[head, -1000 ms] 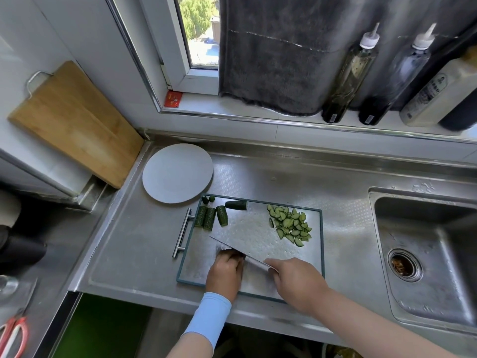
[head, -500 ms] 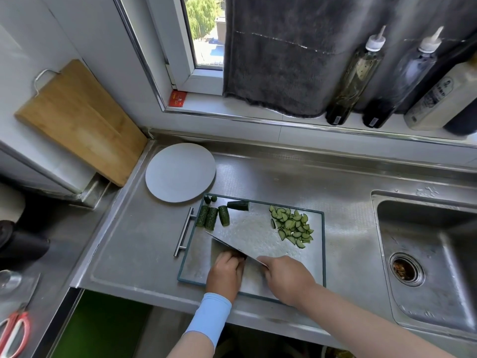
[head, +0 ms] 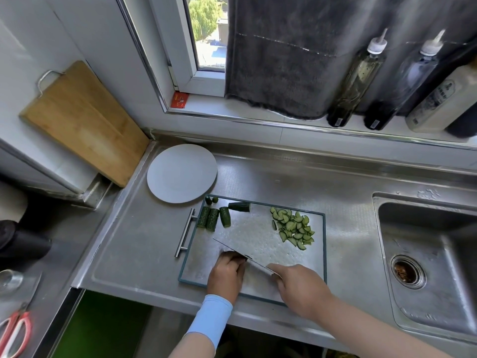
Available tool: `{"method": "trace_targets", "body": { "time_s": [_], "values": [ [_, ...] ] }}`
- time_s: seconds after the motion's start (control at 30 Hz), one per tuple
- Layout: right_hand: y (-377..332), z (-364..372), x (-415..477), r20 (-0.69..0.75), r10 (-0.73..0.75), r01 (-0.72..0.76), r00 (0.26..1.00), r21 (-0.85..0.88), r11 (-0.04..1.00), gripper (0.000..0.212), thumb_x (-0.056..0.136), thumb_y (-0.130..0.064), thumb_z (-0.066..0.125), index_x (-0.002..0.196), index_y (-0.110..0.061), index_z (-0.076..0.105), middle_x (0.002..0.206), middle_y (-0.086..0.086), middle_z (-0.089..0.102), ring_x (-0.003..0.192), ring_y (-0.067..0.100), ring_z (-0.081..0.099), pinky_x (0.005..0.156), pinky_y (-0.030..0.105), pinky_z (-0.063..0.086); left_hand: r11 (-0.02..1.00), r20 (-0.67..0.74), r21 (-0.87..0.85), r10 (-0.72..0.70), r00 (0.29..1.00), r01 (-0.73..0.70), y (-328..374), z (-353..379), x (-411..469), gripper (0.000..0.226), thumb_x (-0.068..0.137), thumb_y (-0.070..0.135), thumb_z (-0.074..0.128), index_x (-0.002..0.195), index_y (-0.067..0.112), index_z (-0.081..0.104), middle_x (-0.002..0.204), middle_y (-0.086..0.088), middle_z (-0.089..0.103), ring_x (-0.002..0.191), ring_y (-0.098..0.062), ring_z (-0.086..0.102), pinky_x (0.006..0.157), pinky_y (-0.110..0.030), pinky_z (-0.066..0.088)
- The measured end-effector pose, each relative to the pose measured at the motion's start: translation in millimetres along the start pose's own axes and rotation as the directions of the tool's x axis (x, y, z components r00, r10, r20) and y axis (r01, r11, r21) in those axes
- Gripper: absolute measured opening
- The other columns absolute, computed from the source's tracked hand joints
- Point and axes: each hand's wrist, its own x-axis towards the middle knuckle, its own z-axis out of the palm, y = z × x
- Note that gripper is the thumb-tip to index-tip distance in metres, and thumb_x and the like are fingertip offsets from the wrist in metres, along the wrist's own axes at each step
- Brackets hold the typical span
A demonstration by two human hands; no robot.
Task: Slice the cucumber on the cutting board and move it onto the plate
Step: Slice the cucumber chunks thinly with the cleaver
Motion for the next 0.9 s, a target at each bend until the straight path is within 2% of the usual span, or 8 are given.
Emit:
{"method": "trace_targets", "body": {
  "time_s": [0.13,0.23,0.43,0.5,0.6,0.67,0.73,0.9],
  "values": [
    [-2.0,-3.2,6.3,0.045,0.012,-0.014,0.999,0.037,0.999,0.019,0.103,-0.026,0.037,0.098,-0.031,0.054,0.071,-0.006,0.058,0.071,0.022,0.056,0.064,0.034,0.044,1.0,-0.012,-0.024,-0.015,1.0,0.015,0.4,-0.5,0.5,0.021,0.067,0.002,0.083,0.084,0.014,0.076,0.091,-0.001,0.069,0.086,-0.015,0.062,0.081,-0.018,0.047],
    [-7.6,-2.4,14.4,0.077,0.028,-0.03,0.997,0.033,0.999,0.021,0.102,-0.022,0.037,0.088,-0.032,0.049,0.069,-0.007,0.053,0.069,0.021,0.052,0.06,0.033,0.037,1.0,-0.007,-0.023,-0.02,1.0,0.02,0.0,0.1,-0.3,0.021,0.067,0.001,0.082,0.082,0.013,0.076,0.088,0.0,0.069,0.084,-0.014,0.061,0.078,-0.017,0.047],
    [-16.4,3.7,25.6,0.068,0.039,-0.04,0.997,0.027,0.999,0.025,0.101,-0.021,0.037,0.103,-0.028,0.061,0.083,0.003,0.064,0.077,0.026,0.057,0.063,0.033,0.041,1.0,-0.007,-0.011,-0.022,1.0,0.021,-0.8,1.7,-2.1,0.018,0.067,0.002,0.083,0.08,0.012,0.075,0.086,0.0,0.068,0.083,-0.013,0.058,0.073,-0.018,0.047],
    [-15.8,4.4,25.2,0.063,0.031,-0.032,0.998,0.02,0.999,0.026,0.1,-0.021,0.037,0.108,-0.03,0.06,0.086,0.004,0.066,0.078,0.027,0.059,0.063,0.033,0.042,1.0,-0.012,-0.008,-0.023,1.0,0.023,0.7,0.7,-2.4,0.018,0.068,0.003,0.083,0.081,0.013,0.075,0.085,0.0,0.067,0.081,-0.015,0.059,0.07,-0.021,0.049],
    [-14.3,6.8,20.9,0.034,0.013,-0.012,0.999,-0.026,1.0,0.025,0.1,-0.023,0.037,0.113,-0.031,0.057,0.081,0.002,0.061,0.075,0.027,0.057,0.063,0.035,0.042,0.998,-0.022,-0.018,-0.064,0.998,0.063,3.4,-1.0,-2.8,0.02,0.067,0.004,0.084,0.082,0.014,0.075,0.082,-0.001,0.067,0.075,-0.019,0.061,0.066,-0.024,0.05],
    [-13.9,8.0,15.6,0.011,0.002,-0.002,1.0,-0.032,0.999,0.027,0.103,-0.026,0.036,0.12,-0.033,0.056,0.078,-0.002,0.057,0.072,0.025,0.052,0.064,0.035,0.042,0.997,-0.026,-0.017,-0.076,0.997,0.076,4.2,-1.8,-2.9,0.023,0.066,0.005,0.086,0.084,0.015,0.076,0.083,-0.002,0.068,0.076,-0.019,0.063,0.068,-0.024,0.051],
    [-13.7,8.1,9.8,0.003,-0.006,0.006,1.0,-0.015,1.0,0.031,0.103,-0.028,0.036,0.127,-0.035,0.054,0.081,-0.002,0.061,0.075,0.026,0.054,0.067,0.035,0.045,0.997,-0.035,-0.018,-0.078,0.996,0.078,4.3,-2.0,-2.5,0.024,0.065,0.004,0.086,0.084,0.015,0.076,0.086,-0.002,0.069,0.08,-0.016,0.062,0.072,-0.021,0.049],
    [-7.1,5.5,-0.9,-0.008,-0.004,0.004,1.0,-0.018,1.0,0.028,0.104,-0.029,0.036,0.124,-0.026,0.056,0.088,0.005,0.069,0.082,0.029,0.061,0.072,0.038,0.05,0.994,-0.025,-0.02,-0.105,0.994,0.105,7.8,-4.0,-2.0,0.024,0.065,0.005,0.086,0.084,0.015,0.076,0.087,-0.002,0.07,0.079,-0.019,0.066,0.073,-0.022,0.051]
  ]
}}
